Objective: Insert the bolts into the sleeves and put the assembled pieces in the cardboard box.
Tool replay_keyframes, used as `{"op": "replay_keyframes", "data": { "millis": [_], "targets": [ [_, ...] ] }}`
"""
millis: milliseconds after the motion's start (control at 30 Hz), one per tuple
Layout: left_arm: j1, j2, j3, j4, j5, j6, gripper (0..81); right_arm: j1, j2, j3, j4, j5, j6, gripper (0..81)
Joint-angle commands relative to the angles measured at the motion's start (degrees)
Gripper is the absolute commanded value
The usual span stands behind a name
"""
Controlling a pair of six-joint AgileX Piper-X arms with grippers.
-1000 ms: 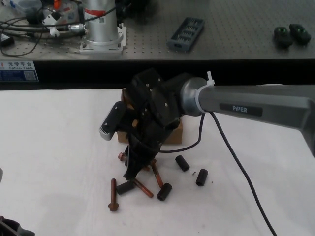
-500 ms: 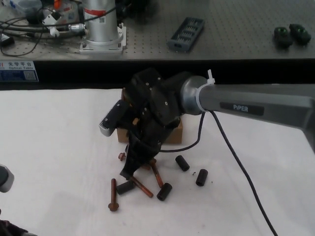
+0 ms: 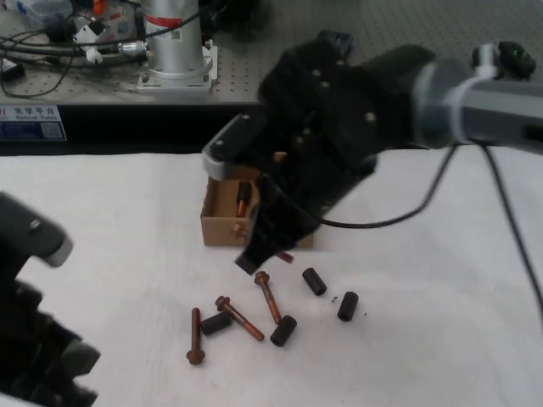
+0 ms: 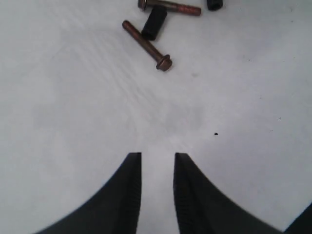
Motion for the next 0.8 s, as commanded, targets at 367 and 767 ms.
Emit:
{"op": "replay_keyframes", "data": {
  "millis": [367, 767],
  "targets": [
    [-8.6, 25.9, -17.4, 1.4, -3.4, 10.8, 17.4, -7.4, -33.7, 27.4, -1.2, -0.5, 7.4, 3.7],
    [-12.9, 44.5, -34.3, 4.8, -8.6, 12.7, 30.9, -11.9, -61.1, 37.1, 10.9, 1.4, 11.3, 3.7]
  ]
}}
